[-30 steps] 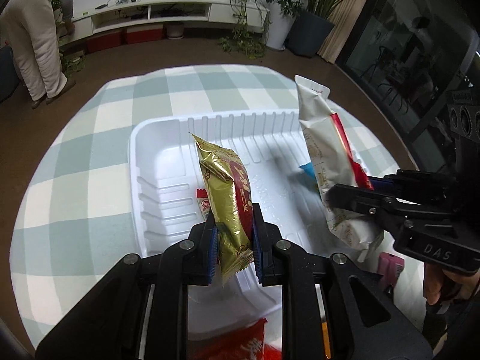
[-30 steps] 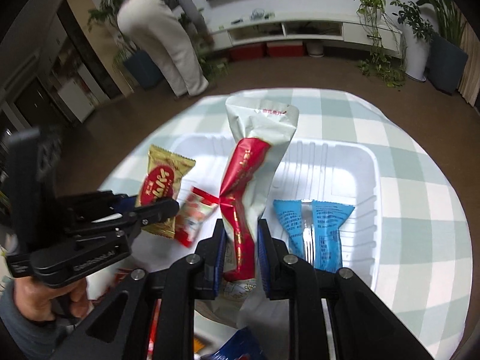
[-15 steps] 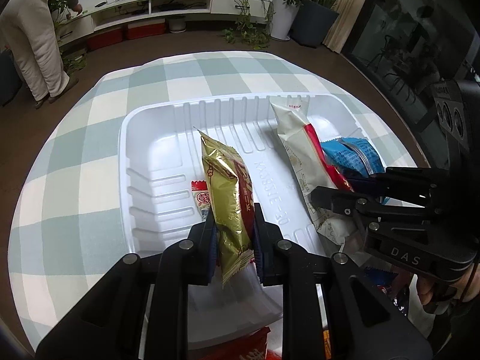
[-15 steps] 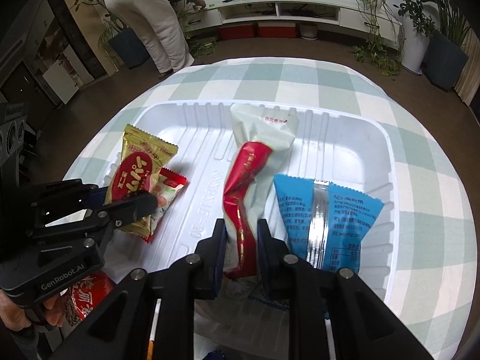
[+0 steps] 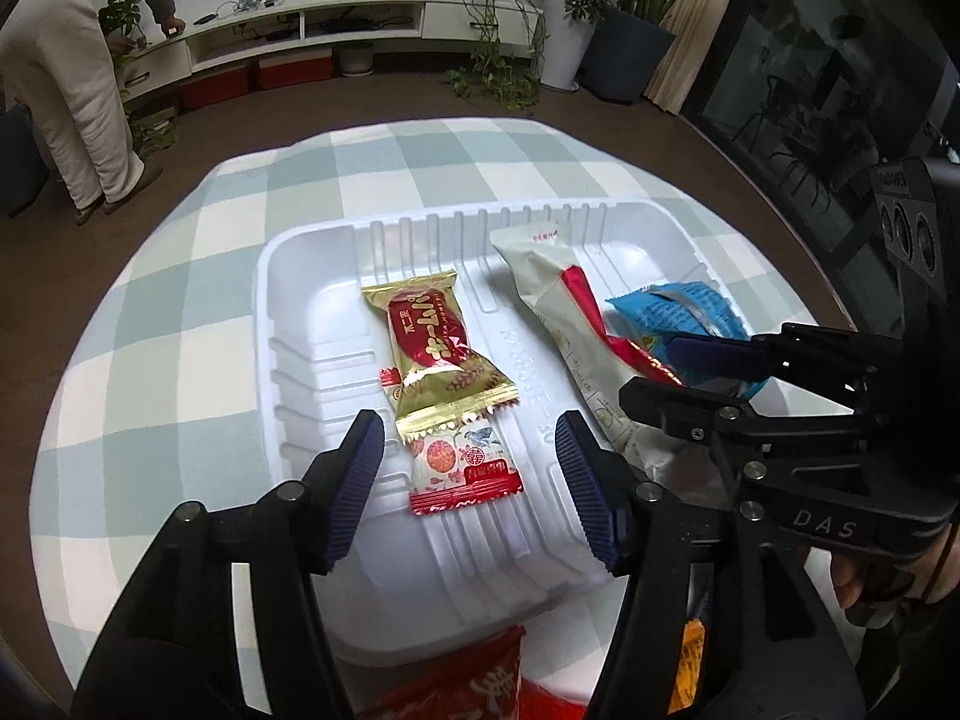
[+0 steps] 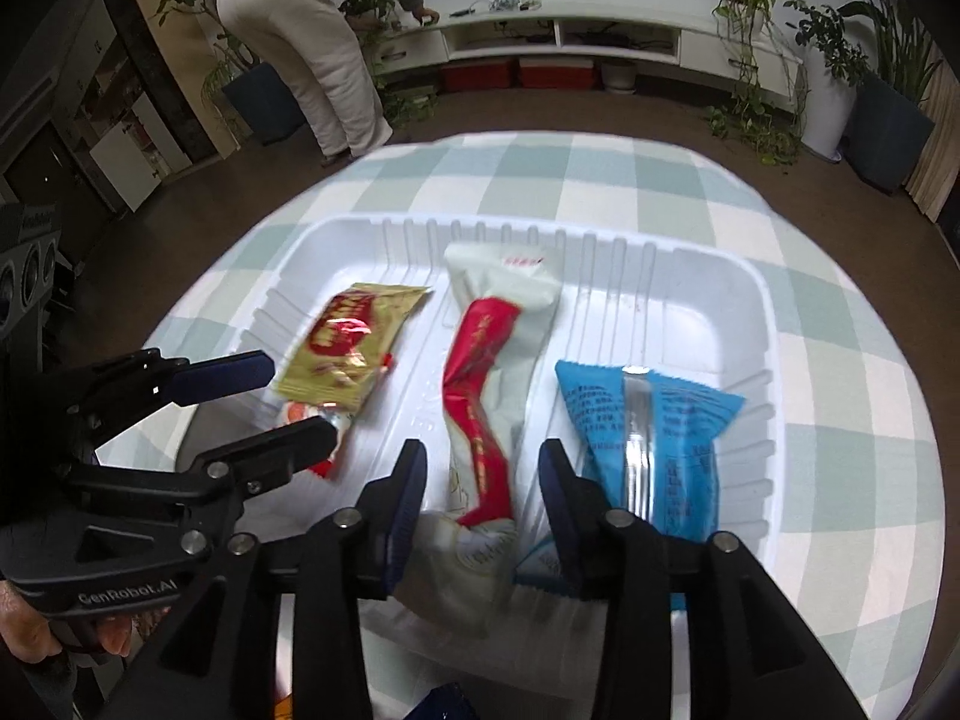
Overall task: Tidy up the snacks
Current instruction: 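Carry both packets into the white tray and release them beside the blue packet, then move the left gripper to the brown-red chocolate packet and grasp it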
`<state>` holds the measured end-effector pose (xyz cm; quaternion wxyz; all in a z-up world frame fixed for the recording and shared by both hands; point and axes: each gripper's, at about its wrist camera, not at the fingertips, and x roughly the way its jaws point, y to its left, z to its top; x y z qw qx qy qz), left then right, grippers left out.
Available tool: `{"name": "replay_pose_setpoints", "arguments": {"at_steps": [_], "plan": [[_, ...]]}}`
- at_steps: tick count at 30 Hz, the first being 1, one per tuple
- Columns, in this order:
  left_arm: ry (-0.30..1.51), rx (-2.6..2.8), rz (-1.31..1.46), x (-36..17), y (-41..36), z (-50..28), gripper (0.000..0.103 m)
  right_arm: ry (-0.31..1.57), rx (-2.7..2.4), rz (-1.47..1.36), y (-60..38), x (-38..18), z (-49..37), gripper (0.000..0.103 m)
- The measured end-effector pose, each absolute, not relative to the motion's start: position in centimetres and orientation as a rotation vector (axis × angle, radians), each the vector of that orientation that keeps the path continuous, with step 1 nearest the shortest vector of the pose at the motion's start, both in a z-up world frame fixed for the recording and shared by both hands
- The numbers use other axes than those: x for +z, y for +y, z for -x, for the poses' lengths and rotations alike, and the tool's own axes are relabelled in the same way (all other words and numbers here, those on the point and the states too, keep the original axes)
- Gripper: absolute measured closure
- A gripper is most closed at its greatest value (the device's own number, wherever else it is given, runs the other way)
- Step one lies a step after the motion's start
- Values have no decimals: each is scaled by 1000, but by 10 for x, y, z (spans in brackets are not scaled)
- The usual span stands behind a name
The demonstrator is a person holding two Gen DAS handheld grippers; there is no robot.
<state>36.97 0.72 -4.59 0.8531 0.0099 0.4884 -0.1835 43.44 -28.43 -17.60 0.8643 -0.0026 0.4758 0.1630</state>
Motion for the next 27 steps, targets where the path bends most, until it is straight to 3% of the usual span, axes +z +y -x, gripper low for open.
{"name": "replay_pose_setpoints", "arguments": {"at_steps": [4, 7, 10, 17, 27], "plan": [[976, -382, -7, -22, 19, -352, 29, 951, 344, -51, -296, -154, -420, 31], [937, -389, 27, -3, 35, -331, 11, 909, 375, -126, -310, -134, -399, 21], [903, -383, 73, 10, 56, -302, 5, 856, 408, -178, -322, -120, -368, 12], [848, -336, 141, 8, 102, -219, 2, 805, 454, -290, -346, -124, -278, 9], [996, -309, -78, -48, 96, -158, 2, 790, 429, -254, -340, -168, -179, 9]]}}
